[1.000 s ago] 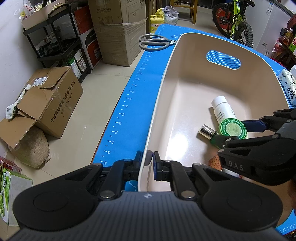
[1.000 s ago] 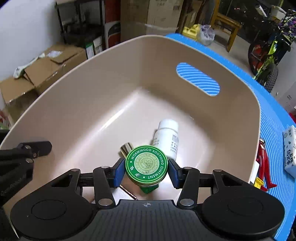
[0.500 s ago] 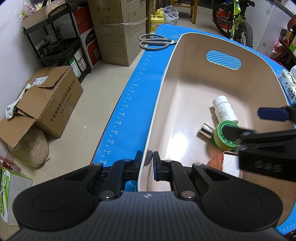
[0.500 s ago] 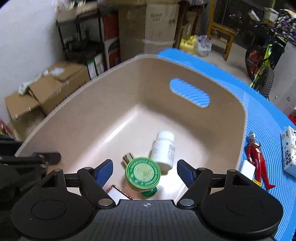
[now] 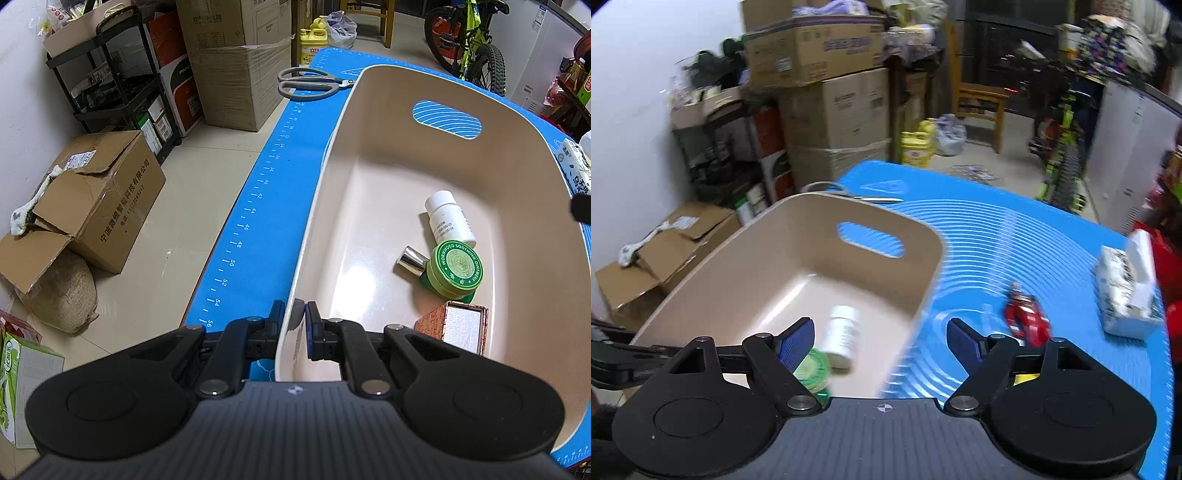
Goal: Organize rigid objects
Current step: 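Grasp the black earbud case with the right gripper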
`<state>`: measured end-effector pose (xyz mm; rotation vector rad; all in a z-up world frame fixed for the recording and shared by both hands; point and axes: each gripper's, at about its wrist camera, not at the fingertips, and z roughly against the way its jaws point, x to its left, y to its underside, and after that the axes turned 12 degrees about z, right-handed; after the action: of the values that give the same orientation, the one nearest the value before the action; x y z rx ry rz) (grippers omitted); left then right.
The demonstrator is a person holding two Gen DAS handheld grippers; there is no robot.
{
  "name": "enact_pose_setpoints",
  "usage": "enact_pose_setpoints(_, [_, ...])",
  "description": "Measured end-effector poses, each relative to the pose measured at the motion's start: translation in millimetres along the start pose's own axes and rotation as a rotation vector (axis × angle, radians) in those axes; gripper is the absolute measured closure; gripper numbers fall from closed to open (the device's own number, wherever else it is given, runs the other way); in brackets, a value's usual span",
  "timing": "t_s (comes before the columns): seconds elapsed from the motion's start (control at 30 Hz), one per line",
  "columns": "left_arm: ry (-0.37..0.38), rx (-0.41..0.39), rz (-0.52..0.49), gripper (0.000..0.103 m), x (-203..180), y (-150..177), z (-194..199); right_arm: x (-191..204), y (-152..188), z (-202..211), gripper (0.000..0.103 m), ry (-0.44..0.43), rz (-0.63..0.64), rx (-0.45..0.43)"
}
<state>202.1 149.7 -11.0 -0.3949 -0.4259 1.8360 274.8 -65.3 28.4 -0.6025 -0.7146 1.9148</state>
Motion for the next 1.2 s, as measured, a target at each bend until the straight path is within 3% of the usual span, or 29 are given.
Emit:
enact_pose_setpoints(0.3, [0.000,0.000,0.000,0.089,0,0,0,-46,35,-22,0.020,0.087,-0.090,0.076])
enact_pose_setpoints(0.8, [-0.004,-0.001,-0.004,0.089,-1,1,-1,-49,80,-75,0.028,0.109,-0.061,0.198])
enact_pose_setpoints(1.2, [-0.004,-0.001,-0.004,0.089,-1,1,-1,-6,91,-84,0.041,0.302,0.160,0.149])
